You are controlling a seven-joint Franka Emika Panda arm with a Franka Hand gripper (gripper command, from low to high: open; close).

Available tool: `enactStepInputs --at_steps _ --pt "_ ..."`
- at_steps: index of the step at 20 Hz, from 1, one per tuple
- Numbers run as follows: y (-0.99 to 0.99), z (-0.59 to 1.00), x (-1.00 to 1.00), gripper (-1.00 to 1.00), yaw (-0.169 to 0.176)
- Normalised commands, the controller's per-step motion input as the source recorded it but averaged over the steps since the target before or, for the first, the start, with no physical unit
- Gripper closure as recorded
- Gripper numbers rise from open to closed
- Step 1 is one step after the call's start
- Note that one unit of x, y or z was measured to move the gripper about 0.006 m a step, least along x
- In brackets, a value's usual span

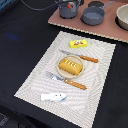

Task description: Interact with the objects in diverse but meaningful ways.

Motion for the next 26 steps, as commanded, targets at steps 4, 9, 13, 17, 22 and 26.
enactStepInputs --at_steps 4,9,13,17,22,26 --pt "-0.36 -0.09 0.94 -1.0 0.0" --pt "-0.22 -0.31 0.52 -1.0 0.085" --pt "-0.16 -0.36 0.32 -1.0 0.135" --pt "-0.03 -0.36 0.12 -1.0 0.079" --pt "-0.01 -0.32 0.1 -1.0 0.068" --pt "0.0 -0.33 0.17 -1.0 0.051"
